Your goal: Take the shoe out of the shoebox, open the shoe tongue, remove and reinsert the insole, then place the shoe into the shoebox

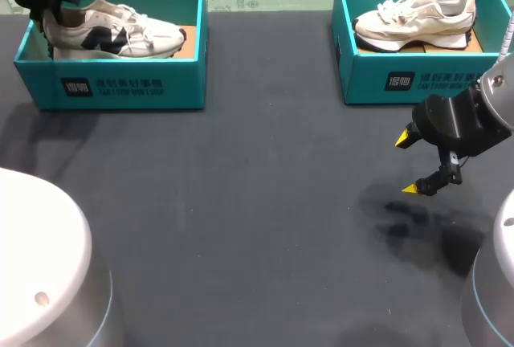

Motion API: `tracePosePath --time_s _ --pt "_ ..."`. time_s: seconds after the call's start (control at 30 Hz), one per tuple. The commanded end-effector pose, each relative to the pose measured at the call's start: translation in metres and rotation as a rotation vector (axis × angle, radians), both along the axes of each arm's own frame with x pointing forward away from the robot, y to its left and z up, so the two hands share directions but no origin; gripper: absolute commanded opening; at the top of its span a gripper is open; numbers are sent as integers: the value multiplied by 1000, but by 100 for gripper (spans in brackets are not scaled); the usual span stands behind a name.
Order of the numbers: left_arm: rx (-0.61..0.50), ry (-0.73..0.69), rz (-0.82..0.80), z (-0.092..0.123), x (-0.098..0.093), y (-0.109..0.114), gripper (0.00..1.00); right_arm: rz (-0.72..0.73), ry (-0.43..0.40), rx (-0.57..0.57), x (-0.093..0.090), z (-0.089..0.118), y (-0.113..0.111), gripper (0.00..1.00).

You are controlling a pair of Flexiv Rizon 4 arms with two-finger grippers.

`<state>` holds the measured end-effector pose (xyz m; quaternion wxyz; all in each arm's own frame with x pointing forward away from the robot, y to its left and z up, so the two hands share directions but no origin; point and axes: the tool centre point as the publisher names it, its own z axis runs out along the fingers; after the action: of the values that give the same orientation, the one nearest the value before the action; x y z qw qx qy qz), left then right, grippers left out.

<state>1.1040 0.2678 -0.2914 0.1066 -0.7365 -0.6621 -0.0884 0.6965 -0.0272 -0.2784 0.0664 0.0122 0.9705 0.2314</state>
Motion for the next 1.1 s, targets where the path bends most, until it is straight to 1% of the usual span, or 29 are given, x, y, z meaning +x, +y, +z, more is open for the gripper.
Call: tracePosePath --time_s 0.03,0.13,0.43,0.57,0.77,1.1 --pt "-1 -3 -2 2 -1 0 0 -1 -3 -2 -1 -1 0 100" --pt "1 -2 -5 -1 -1 -1 0 -1 -3 -2 -1 -1 0 100" --pt "10 12 -28 -33 -8 -2 0 -1 -3 -2 -1 -1 0 100" --pt "8 8 -18 -41 -9 -2 0 -1 -3 -2 -1 -1 0 100" --pt "14 3 -27 -52 -15 -2 0 -1 -3 -2 -1 -1 0 100" --pt "13 0 -40 -71 -21 2 0 -1 -3 -2 -1 -1 0 100"
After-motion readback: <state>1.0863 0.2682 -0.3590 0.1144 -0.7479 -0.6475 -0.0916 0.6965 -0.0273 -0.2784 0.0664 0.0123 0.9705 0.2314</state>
